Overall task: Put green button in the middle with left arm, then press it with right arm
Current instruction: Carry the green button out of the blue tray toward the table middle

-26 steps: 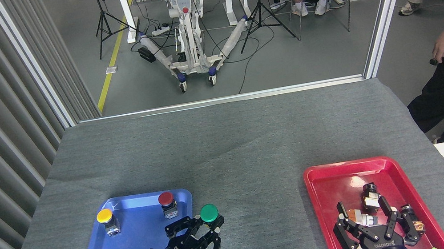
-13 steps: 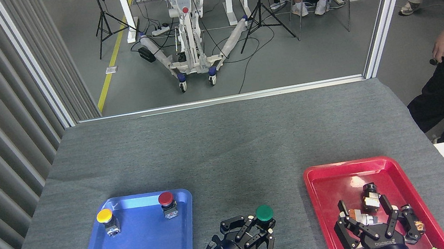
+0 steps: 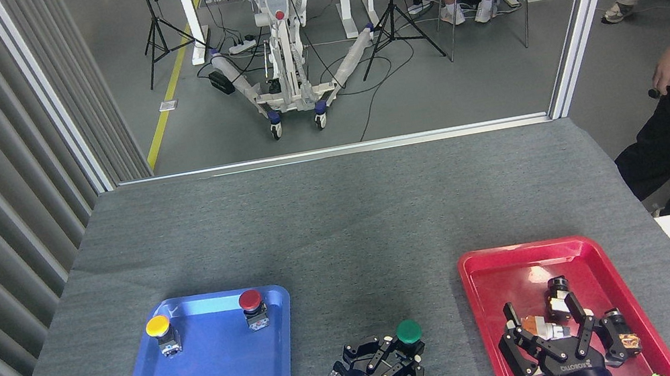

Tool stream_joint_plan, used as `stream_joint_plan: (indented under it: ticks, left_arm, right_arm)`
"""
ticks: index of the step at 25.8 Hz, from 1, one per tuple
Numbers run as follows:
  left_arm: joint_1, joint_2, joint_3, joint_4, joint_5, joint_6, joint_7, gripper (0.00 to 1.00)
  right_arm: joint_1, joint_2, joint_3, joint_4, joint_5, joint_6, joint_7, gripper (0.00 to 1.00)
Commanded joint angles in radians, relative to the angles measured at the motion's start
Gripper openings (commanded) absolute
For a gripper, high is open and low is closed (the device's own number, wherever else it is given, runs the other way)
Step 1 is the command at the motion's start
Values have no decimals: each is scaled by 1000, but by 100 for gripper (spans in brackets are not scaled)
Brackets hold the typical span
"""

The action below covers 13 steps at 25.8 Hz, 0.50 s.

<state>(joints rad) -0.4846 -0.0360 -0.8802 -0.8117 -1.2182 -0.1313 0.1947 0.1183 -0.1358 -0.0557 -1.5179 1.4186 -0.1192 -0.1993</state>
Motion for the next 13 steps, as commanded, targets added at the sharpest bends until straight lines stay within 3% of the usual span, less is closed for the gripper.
stream_joint_plan:
  ticks: [1, 3, 5, 7, 10, 11, 13]
  left_arm:
    - [1, -7, 1, 22, -3, 1, 0, 4]
    - [1, -8, 1, 26, -4, 1, 0, 18]
    - [3, -13, 1, 31, -3, 7, 6, 43]
    - [6, -15, 1, 29, -1, 44, 11, 57]
    - [9, -15, 1, 26, -1, 64, 12, 88]
    - [11, -15, 1, 23, 0, 64, 14, 96]
    - [17, -10, 1, 13, -1, 56, 14, 99]
  right_arm:
    - [-8, -8, 0, 13, -1, 9, 0, 100]
    - [-26, -11, 5, 22, -1, 13, 3, 100]
    - [-28, -11, 8, 32, -1, 26, 5, 99]
    - [-28, -11, 11, 32, 3, 53, 6, 99]
    - [-28, -11, 31, 32, 8, 87, 6, 99]
    - [-28, -11, 33, 32, 10, 93, 6, 99]
    - [-28, -11, 33, 32, 10, 96, 6, 99]
